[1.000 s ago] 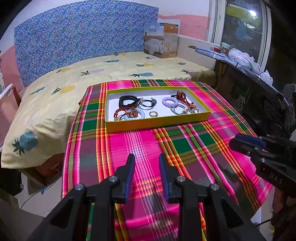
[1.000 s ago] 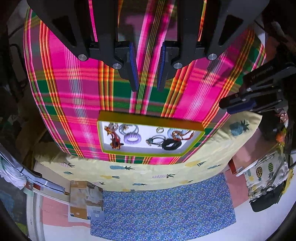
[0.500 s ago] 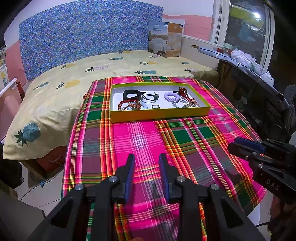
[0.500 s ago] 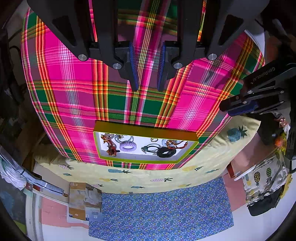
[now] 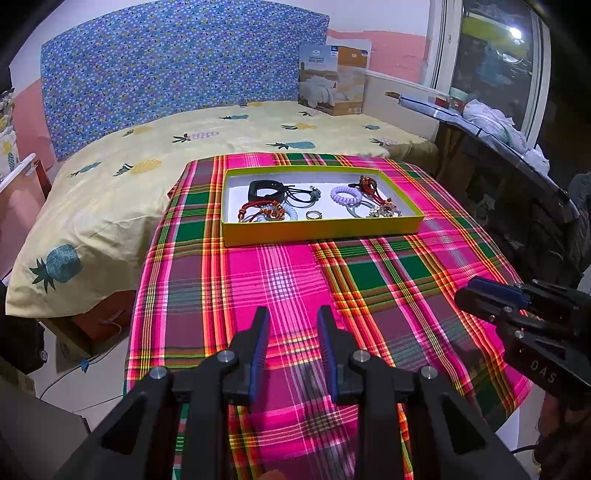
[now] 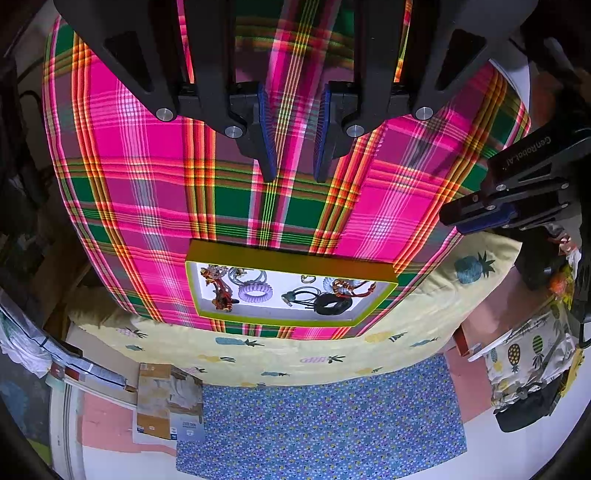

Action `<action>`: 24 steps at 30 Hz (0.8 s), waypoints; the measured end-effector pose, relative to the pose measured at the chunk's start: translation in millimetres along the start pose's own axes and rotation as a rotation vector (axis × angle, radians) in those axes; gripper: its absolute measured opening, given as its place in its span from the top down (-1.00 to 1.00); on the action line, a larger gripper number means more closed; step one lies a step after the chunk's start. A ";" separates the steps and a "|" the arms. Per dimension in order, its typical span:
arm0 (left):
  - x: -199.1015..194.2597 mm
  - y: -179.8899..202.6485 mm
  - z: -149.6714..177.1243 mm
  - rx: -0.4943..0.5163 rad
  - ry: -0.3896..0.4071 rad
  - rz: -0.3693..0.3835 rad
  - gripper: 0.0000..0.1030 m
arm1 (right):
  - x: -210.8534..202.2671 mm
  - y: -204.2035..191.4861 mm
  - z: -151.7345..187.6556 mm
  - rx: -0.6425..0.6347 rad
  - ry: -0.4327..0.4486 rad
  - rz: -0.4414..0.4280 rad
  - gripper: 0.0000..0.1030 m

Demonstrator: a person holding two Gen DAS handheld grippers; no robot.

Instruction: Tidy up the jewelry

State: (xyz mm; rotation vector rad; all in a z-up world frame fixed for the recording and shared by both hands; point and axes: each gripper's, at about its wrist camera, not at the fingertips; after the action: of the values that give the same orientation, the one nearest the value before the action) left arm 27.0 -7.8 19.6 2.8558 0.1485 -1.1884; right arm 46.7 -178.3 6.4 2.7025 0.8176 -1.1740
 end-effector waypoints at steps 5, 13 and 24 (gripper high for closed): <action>0.0 -0.7 0.1 0.000 -0.001 0.002 0.47 | 0.0 -0.1 -0.1 0.000 -0.001 0.000 0.60; -0.1 -0.4 0.0 0.000 0.000 -0.001 0.47 | -0.2 -0.1 -0.3 0.000 0.000 0.000 0.60; 2.0 -1.7 0.9 -0.004 -0.011 -0.011 0.47 | 0.3 -0.7 -0.8 0.000 -0.002 0.000 0.60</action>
State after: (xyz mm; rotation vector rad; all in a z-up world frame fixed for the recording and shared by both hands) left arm 27.5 -6.0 17.6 2.8477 0.1663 -1.2047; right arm 47.0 -177.4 6.9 2.7008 0.8183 -1.1758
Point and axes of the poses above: each gripper's, at about its wrist camera, not at the fingertips, and x roughly the way its jaws point, y to its right, z to its underside, and after that the axes turned 7 degrees about -z, right-handed
